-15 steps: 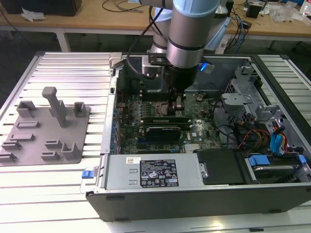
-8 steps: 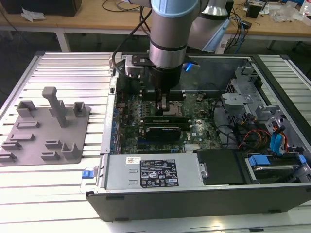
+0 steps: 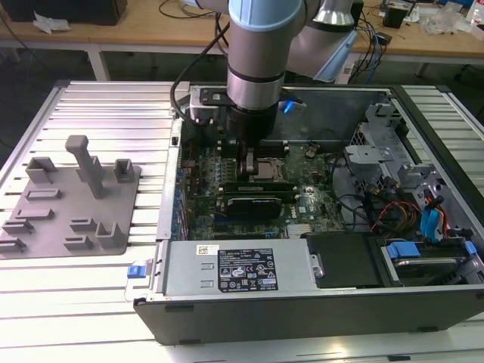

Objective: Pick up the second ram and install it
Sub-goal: 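Press down the second ram until it locks into place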

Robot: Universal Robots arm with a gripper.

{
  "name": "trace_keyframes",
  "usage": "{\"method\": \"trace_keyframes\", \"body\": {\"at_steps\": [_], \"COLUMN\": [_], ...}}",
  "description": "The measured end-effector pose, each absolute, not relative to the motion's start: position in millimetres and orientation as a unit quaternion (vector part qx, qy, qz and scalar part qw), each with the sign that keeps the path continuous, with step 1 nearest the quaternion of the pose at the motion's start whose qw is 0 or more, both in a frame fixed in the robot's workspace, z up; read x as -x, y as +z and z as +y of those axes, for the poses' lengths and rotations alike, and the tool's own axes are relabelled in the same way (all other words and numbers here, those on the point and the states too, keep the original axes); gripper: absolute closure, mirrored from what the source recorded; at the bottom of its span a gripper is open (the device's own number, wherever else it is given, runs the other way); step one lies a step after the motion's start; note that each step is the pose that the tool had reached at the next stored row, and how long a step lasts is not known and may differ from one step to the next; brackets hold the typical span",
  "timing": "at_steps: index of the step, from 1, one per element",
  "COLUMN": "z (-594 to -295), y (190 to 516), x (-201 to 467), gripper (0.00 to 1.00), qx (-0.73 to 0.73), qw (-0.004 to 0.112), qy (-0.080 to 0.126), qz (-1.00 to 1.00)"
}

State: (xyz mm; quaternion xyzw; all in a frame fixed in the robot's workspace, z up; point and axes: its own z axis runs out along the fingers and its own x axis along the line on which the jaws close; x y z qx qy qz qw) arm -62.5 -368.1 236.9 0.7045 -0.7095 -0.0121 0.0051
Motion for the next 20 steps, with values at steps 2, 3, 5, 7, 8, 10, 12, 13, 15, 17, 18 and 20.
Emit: {"method": "trace_keyframes", "body": {"at_steps": [2, 3, 5, 7, 8, 10, 12, 13, 15, 17, 18, 20], "z": [-368, -368, -368, -368, -368, -368, -368, -368, -368, -368, -368, -368], "y": [235, 234, 233, 231, 231, 229, 229, 228, 228, 240, 243, 250], "x": [63, 63, 63, 63, 63, 63, 63, 63, 63, 63, 62, 63], "gripper": [0.92, 0.92, 0.92, 0.92, 0.92, 0.92, 0.92, 0.92, 0.92, 0.92, 0.92, 0.92], "qx": [-0.705, -0.705, -0.705, -0.705, -0.705, -0.705, -0.705, -0.705, -0.705, -0.705, -0.705, -0.705], "qw": [0.005, 0.005, 0.005, 0.005, 0.005, 0.005, 0.005, 0.005, 0.005, 0.005, 0.005, 0.005], "qy": [-0.012, -0.012, -0.012, -0.012, -0.012, -0.012, -0.012, -0.012, -0.012, -0.012, -0.012, -0.011], "qz": [-0.71, -0.71, -0.71, -0.71, -0.71, -0.71, -0.71, -0.71, -0.71, -0.71, -0.71, -0.71]}}
